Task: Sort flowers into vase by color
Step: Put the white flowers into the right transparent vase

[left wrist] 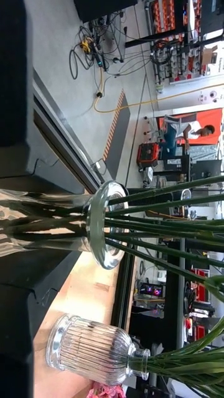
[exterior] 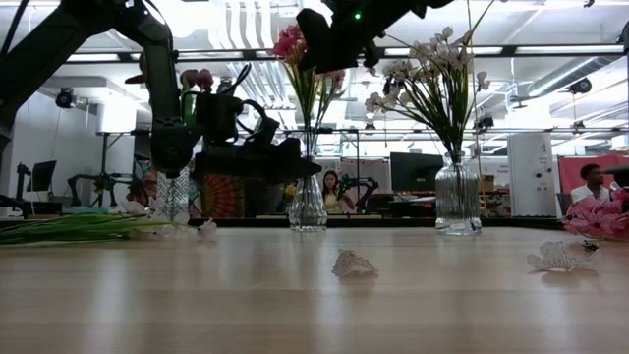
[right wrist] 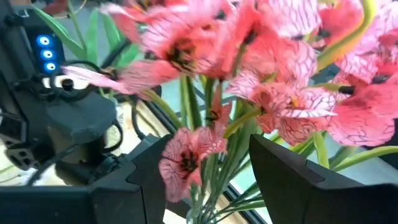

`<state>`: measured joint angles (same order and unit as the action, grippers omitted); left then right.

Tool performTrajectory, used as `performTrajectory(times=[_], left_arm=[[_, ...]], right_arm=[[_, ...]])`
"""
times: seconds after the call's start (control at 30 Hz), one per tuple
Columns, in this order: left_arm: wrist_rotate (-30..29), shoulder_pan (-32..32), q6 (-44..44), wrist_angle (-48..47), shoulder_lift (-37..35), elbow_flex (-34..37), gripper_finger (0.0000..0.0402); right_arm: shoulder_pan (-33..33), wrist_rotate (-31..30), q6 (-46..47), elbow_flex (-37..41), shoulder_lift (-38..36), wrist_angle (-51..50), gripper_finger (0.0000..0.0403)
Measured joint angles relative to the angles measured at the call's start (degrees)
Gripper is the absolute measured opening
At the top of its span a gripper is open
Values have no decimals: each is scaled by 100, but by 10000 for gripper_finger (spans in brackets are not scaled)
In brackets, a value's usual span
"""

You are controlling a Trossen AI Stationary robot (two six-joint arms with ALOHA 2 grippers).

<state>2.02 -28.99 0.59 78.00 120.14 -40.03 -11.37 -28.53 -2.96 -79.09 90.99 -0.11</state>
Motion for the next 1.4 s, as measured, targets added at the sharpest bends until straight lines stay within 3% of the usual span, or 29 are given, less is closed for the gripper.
performTrajectory(times=[0.57, 1.4], left_arm=[[-15, 0, 55, -193, 15, 58, 206], [-15, 0, 137, -437, -359, 145, 231]], right_arm=[[175, 0, -70, 0, -230, -21, 201], [441, -2, -233, 0, -518, -118, 201]])
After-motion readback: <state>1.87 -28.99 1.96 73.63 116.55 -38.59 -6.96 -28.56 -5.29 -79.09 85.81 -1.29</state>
